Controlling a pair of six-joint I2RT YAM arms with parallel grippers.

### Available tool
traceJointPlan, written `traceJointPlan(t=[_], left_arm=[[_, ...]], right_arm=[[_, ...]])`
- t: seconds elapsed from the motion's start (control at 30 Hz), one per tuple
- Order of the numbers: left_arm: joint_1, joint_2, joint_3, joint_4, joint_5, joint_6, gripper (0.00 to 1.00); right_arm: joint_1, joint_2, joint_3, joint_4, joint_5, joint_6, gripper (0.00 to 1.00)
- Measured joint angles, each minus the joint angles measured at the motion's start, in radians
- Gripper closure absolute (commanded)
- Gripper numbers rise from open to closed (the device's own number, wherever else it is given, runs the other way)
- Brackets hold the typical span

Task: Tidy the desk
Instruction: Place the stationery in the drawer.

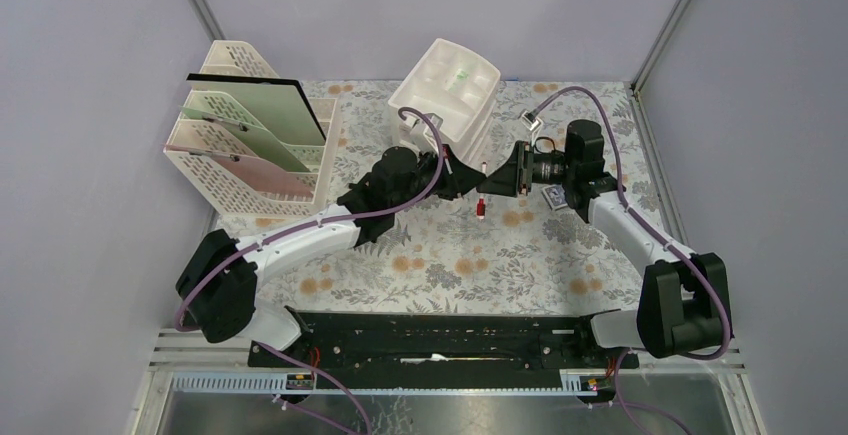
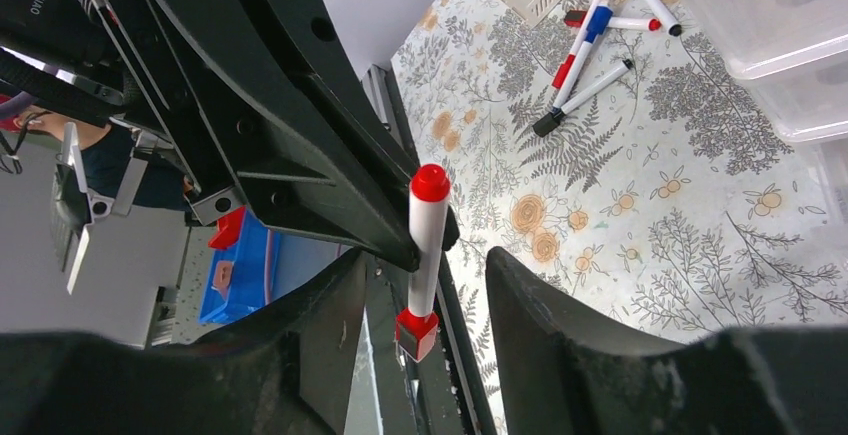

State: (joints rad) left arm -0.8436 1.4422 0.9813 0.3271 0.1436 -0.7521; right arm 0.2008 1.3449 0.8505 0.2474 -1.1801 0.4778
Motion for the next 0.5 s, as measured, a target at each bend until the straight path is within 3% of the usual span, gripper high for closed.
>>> traceJointPlan(t=[0.13,0.37,0.5], left_arm=[[-0.001,0.000,0.000,0.018,-0.013,-0.019,1.00],[0.000,0.000,0.000,0.030,-0.023,-0.045,0.99],[0.000,-0.003,0.000,0.021,-0.039,-0.053,0.61]], right_arm=[[0.003,0.006,-0.018,0.050,0.000,0.049,0.56],[0.029,0.018,-0.026,0.086,-0.007,0.095,0.97],[0.029,0.024,-0.026,0.103,-0.011,0.106,1.00]])
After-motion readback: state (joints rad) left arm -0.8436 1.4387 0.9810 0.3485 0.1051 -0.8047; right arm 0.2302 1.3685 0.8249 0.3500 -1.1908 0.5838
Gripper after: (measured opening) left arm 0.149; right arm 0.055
